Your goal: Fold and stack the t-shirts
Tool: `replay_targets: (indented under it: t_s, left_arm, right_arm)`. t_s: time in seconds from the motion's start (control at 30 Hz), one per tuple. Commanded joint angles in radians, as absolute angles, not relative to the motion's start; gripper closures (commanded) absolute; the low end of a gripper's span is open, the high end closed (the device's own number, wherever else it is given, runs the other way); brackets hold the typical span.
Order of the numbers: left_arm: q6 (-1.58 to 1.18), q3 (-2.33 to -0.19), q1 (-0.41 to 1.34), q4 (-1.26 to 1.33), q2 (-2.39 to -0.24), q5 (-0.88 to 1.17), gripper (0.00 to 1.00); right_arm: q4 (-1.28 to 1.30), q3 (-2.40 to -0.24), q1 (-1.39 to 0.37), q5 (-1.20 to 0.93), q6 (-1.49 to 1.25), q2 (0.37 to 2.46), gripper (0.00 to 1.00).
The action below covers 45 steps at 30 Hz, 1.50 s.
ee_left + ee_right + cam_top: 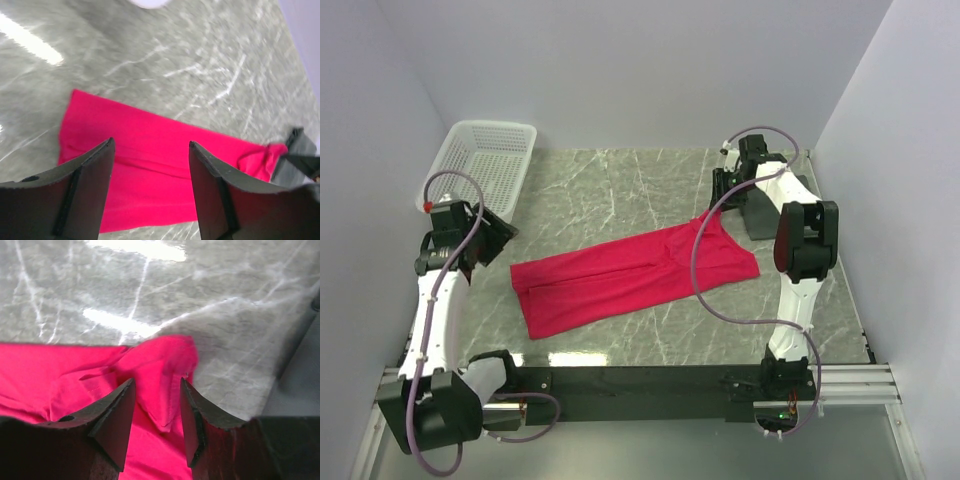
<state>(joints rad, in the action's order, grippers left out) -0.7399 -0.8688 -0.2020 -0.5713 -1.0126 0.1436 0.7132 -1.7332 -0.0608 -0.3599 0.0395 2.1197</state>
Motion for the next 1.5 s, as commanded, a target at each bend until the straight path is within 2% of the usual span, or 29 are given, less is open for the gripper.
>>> replay_targets:
  t_s: [0.0, 0.37, 0.57, 0.73, 1.07, 1.33, 1.4, 1.47]
  left_arm:
    - [-0.67, -0.922, -0.166, -0.485, -1.067, 0.25, 0.36]
    - [-0.574, -1.112, 0.102, -0.462, -1.425, 0.206, 0.38]
    - [-0.583, -1.155, 0.175, -0.433, -1.531, 0.202, 0.38]
    - [-0.589, -1.154, 0.221, -0.397, -1.594, 0.227, 0.38]
    - [-0.604, -1.161, 0.301, -0.345, -1.716, 0.235, 0.38]
    - [-0.574, -1.216, 0.308, -0.354, -1.764, 0.233, 0.38]
    - [-0.549, -1.251, 0.31, -0.353, -1.773, 0.242, 0.38]
    - [-0.508, -1.282, 0.316, -0.356, -1.795, 0.262, 0.37]
  right_arm:
    - [0.681, -1.749, -0.054, -0.302, -0.012, 2.137, 0.53]
    - [0.681, -1.746, -0.044, -0.337, -0.052, 2.177, 0.58]
    - [0.695, -1.73, -0.04, -0.357, -0.051, 2.178, 0.75]
    - [0.696, -1.695, -0.02, -0.364, -0.045, 2.152, 0.99]
    - [0.692, -1.551, 0.034, -0.371, -0.015, 2.037, 1.0]
    - [0.709, -1.549, 0.032, -0.376, -0.009, 2.066, 1.0]
    - [0.724, -1.565, 0.032, -0.374, 0.029, 2.079, 0.97]
    - [0.752, -1.591, 0.034, -0.379, 0.064, 2.086, 0.9]
